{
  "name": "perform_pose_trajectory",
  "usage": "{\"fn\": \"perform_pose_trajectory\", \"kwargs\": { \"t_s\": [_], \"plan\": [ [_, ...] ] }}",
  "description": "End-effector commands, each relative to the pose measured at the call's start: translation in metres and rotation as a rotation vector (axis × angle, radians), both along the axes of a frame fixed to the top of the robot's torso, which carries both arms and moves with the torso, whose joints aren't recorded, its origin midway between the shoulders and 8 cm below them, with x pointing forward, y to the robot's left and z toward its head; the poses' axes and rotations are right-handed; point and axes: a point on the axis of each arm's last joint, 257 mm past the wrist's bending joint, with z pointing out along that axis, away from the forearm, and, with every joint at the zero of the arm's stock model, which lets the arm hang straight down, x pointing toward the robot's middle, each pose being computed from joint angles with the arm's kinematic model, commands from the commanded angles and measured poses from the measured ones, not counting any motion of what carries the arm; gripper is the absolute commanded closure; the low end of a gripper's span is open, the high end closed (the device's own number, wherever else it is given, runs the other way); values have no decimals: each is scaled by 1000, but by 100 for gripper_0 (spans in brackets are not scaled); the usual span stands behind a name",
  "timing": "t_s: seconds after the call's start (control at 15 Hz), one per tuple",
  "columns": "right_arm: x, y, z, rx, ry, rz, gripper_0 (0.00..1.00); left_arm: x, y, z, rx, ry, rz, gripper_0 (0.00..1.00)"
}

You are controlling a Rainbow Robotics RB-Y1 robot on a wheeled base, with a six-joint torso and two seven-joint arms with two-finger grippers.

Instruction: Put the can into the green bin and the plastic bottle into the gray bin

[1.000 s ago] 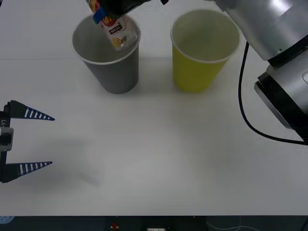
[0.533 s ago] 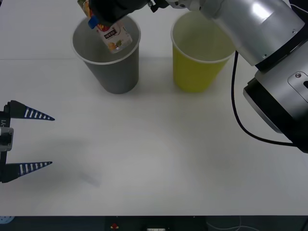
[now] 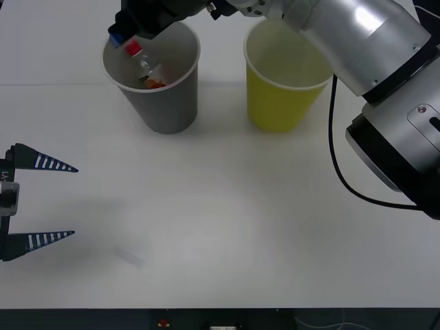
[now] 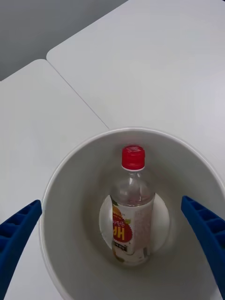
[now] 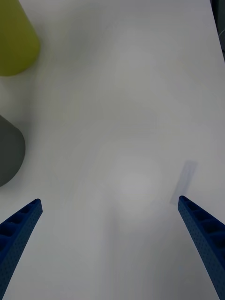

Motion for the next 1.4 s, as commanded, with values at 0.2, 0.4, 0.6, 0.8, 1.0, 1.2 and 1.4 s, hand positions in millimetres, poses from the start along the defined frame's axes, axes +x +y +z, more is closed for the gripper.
{"fn": "perform_pose_trajectory", "kwargs": {
  "t_s": [0.2, 0.4, 0.6, 0.8, 1.0, 1.2, 1.4],
  "plan": [
    [-4, -15, 22, 23, -11, 40, 0, 0, 0, 0, 0, 0, 0, 0],
    [-15, -55, 46, 20, 9, 102, 0, 0, 0, 0, 0, 0, 0, 0],
    [-35, -97, 65, 68, 12, 182, 0, 0, 0, 0, 0, 0, 0, 0],
    [-59, -142, 53, 91, -15, 243, 0, 0, 0, 0, 0, 0, 0, 0],
    [-89, -181, 30, 71, -48, 282, 0, 0, 0, 0, 0, 0, 0, 0],
    [-120, -215, 6, 44, -80, 287, 0, 0, 0, 0, 0, 0, 0, 0],
    [-156, -246, -21, 18, -103, 294, 0, 0, 0, 0, 0, 0, 0, 0]
  ]
}}
